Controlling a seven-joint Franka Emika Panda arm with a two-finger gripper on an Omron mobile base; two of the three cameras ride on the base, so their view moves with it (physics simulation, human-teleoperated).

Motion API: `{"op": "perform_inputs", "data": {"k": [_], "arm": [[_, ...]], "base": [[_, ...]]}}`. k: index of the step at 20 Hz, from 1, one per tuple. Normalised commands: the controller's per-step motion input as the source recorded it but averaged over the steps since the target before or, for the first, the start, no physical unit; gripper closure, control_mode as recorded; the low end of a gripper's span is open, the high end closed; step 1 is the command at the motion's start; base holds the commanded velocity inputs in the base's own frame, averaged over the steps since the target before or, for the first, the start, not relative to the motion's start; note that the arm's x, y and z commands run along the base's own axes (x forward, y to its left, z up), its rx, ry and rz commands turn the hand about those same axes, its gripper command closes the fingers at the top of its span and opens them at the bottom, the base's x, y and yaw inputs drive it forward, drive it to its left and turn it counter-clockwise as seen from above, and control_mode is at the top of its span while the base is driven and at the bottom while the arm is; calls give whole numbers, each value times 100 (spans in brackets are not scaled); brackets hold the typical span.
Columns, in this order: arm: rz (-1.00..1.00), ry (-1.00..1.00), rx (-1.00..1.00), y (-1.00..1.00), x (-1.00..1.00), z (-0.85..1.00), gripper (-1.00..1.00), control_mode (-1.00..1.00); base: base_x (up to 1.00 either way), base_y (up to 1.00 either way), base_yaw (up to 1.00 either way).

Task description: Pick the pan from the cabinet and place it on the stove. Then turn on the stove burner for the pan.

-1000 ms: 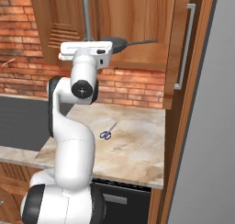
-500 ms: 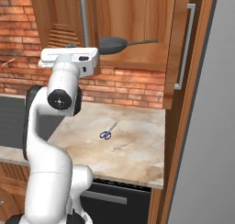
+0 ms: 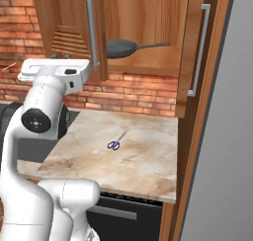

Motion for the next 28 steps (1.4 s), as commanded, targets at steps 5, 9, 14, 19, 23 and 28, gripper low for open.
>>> {"op": "perform_inputs", "data": {"k": [5, 9, 14, 19, 23, 28], "arm": [[-1, 4, 5, -42, -11, 0, -100, -100], [0, 11, 19, -80, -13, 0, -100, -100], [0, 9, 26, -63, -22, -2, -100, -100], [0, 4, 29, -28, -9, -2, -100, -100], [1, 13, 28, 0, 8, 0, -100, -100], [1, 20, 23, 0, 18, 0, -100, -100]], "base": [[0, 0, 0], [0, 0, 0], [0, 0, 0], [0, 0, 0], [0, 0, 0], [0, 0, 0]]}}
